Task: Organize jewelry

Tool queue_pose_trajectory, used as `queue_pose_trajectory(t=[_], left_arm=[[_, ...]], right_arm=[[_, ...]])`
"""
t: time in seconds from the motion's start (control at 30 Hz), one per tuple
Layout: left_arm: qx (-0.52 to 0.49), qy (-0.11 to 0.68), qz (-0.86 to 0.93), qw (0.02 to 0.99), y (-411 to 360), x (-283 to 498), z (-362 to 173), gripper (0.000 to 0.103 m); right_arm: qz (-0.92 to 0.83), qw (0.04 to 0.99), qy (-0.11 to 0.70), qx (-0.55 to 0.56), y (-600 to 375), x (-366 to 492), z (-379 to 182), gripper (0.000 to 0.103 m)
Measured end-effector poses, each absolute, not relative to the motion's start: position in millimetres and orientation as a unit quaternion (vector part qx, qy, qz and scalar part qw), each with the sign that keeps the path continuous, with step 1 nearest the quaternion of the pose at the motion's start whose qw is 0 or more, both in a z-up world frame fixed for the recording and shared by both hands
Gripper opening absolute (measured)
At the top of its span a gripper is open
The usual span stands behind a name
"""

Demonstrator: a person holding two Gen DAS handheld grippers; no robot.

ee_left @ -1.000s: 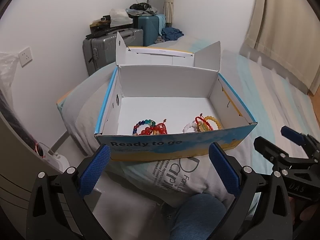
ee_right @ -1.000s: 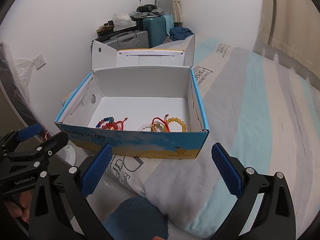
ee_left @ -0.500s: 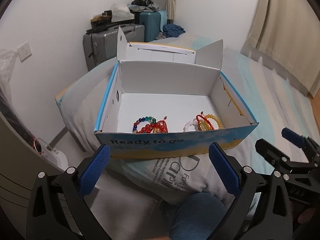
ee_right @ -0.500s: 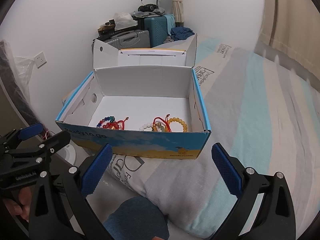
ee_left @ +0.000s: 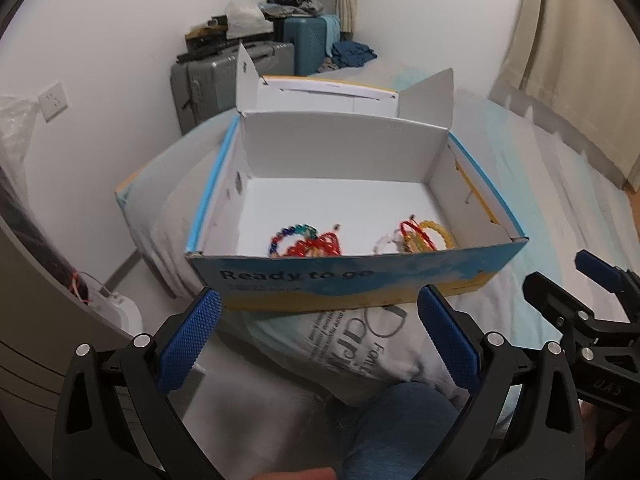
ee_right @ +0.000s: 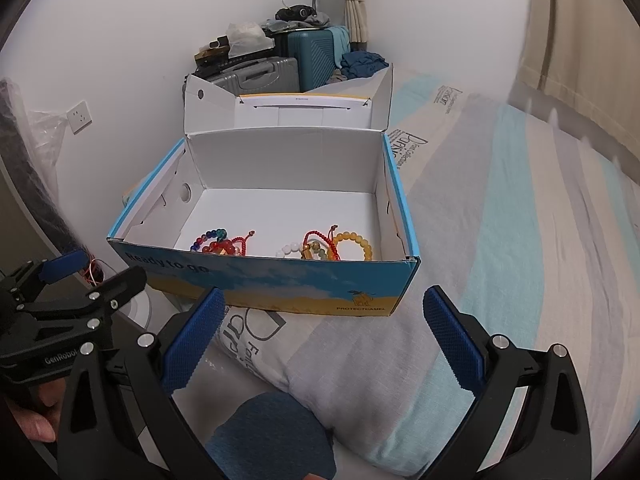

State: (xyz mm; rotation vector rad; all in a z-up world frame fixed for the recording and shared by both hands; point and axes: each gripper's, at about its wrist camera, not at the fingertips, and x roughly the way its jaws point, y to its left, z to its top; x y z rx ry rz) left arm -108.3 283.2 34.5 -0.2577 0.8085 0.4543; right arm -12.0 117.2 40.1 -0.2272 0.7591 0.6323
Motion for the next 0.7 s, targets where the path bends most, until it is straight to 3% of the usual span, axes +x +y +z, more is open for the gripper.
queue_pose_trajectory(t=[0.7], left_arm=[[-0.130,0.391,0.220,0.884,285.6,-105.9,29.8,0.097]], right_arm=[[0.302,0.872,0.370,-0.106,115.7,-6.5,34.9,0.095]])
